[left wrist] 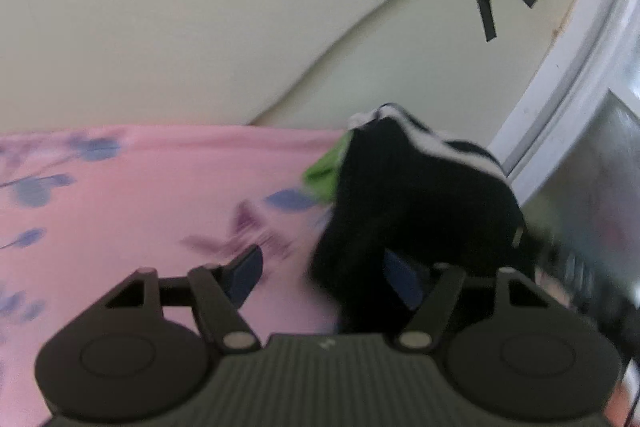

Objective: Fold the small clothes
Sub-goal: 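Set the folded bundle down on the bed and open both grippers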

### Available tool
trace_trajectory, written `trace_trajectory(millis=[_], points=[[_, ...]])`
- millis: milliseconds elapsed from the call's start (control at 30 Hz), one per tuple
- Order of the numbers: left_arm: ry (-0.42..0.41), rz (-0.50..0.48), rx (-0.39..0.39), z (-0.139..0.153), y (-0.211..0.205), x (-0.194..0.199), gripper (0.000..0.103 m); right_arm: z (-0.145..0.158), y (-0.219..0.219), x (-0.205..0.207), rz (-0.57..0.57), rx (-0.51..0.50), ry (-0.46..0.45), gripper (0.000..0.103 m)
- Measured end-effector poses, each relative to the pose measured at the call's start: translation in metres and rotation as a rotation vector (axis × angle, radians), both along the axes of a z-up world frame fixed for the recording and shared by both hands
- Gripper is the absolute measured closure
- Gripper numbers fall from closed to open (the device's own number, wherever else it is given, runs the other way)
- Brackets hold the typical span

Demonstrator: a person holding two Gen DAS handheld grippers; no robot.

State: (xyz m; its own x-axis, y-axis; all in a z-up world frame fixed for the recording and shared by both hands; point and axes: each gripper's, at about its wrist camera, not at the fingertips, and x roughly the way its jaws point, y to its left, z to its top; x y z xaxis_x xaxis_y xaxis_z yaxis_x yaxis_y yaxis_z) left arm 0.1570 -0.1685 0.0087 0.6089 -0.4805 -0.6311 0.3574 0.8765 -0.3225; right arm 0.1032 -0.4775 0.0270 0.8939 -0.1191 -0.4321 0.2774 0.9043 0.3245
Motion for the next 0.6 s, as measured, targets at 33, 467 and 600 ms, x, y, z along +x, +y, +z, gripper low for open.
trace_trajectory(millis=[33,467,600], points=[[-0.007,0.007,0.018,-0.001,0.011,-0.015,0.036,0.000,0.000,-0.007,-0.019,0.013,0.005,0.015],[-0.098,0.033,0.110,-0.015,0.100,-0.147,0.039,-0.012,0.061,-0.173,-0.049,0.081,0.073,0.015],[-0.146,0.046,0.178,-0.020,0.111,-0.171,0.040,-0.015,0.095,-0.214,-0.033,0.033,0.071,0.015]])
